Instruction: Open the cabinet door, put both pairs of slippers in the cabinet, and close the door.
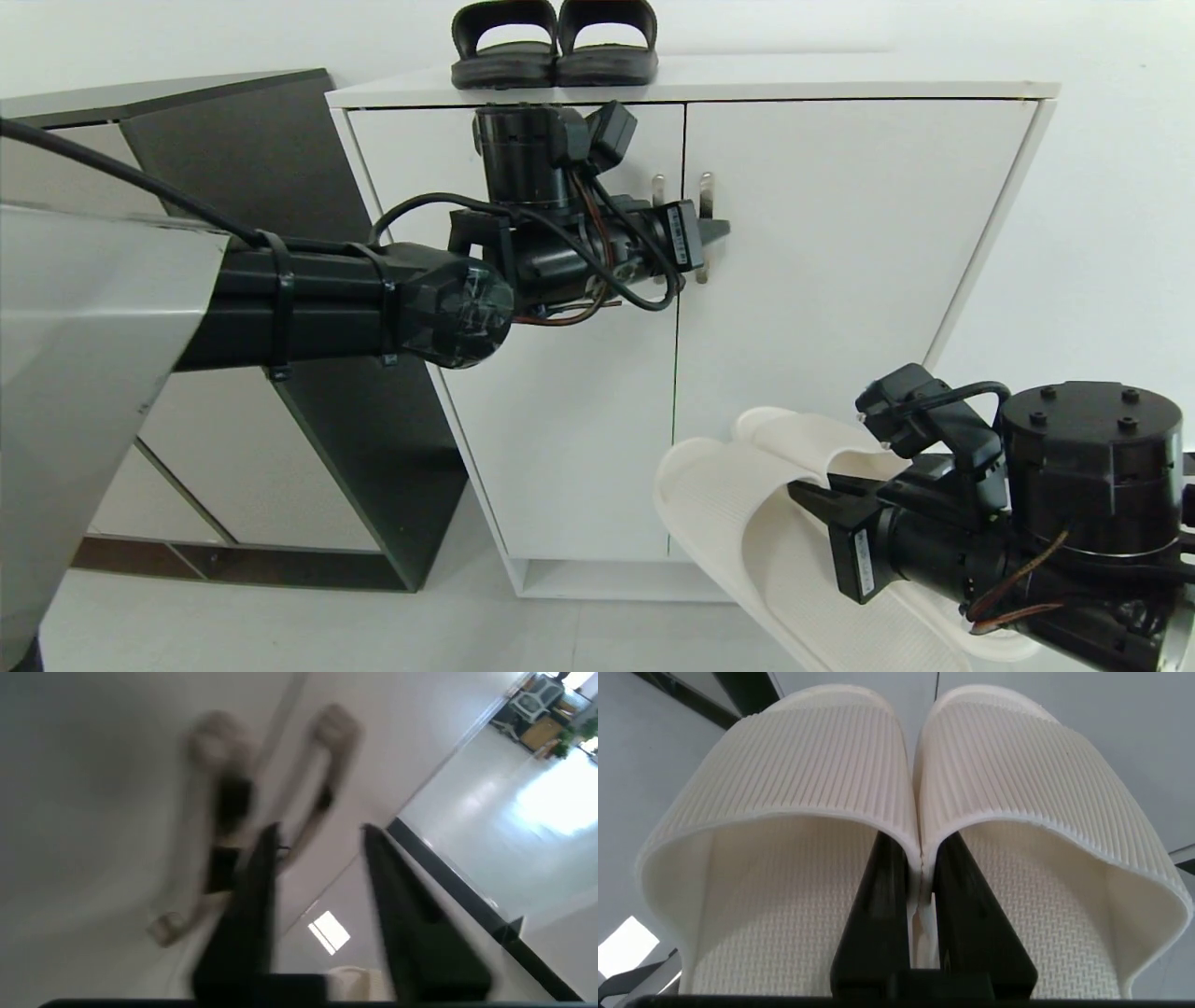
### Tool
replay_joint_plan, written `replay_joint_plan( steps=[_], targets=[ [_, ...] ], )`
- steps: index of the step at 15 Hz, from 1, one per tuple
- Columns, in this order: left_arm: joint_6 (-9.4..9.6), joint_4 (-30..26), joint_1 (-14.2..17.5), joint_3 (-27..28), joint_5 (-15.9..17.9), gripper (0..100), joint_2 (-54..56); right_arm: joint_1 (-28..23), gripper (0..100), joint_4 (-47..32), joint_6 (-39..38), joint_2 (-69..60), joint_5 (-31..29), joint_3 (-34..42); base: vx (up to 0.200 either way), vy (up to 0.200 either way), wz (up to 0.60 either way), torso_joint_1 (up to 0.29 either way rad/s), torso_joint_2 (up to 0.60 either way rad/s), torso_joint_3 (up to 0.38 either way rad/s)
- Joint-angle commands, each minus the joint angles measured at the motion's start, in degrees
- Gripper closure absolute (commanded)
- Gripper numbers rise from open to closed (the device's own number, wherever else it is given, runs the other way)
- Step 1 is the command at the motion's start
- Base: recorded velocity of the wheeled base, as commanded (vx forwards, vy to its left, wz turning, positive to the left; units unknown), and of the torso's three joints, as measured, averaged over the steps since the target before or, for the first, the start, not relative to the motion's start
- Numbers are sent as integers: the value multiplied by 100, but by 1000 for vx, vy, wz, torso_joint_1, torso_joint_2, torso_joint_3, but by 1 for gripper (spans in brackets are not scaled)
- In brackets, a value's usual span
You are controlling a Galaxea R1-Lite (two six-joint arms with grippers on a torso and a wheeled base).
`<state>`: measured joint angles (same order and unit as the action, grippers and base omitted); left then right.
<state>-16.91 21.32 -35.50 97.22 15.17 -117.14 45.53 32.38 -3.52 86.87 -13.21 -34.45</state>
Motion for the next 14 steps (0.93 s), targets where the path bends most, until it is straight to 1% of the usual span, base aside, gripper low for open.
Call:
replay_joint_plan(
  steps=[1,3,5,7,9,11,14],
  targets=[
    [-5,12,-54,-10,48,100,51,26,100,5,1,23,3,9,0,0,0,0,0,0],
    [-5,12,-124,-45,39,100,68,26,100,5,1,23,3,9,0,0,0,0,0,0],
    [-5,21,-177,-151,39,100,148,52,100,5,1,-30,161,52,0,0,0,0,0,0],
    [3,56,-317,-397,30,100,306,149,100,-21,18,-206,460,211,0,0,0,0,0,0],
    [3,83,-396,-511,30,100,394,193,100,-21,97,-250,478,263,0,0,0,0,0,0],
    [12,91,-414,-555,30,100,402,193,100,-21,115,-250,478,272,0,0,0,0,0,0],
    [3,91,-282,-564,30,100,394,184,100,-21,115,-232,469,272,0,0,0,0,0,0]
  ],
)
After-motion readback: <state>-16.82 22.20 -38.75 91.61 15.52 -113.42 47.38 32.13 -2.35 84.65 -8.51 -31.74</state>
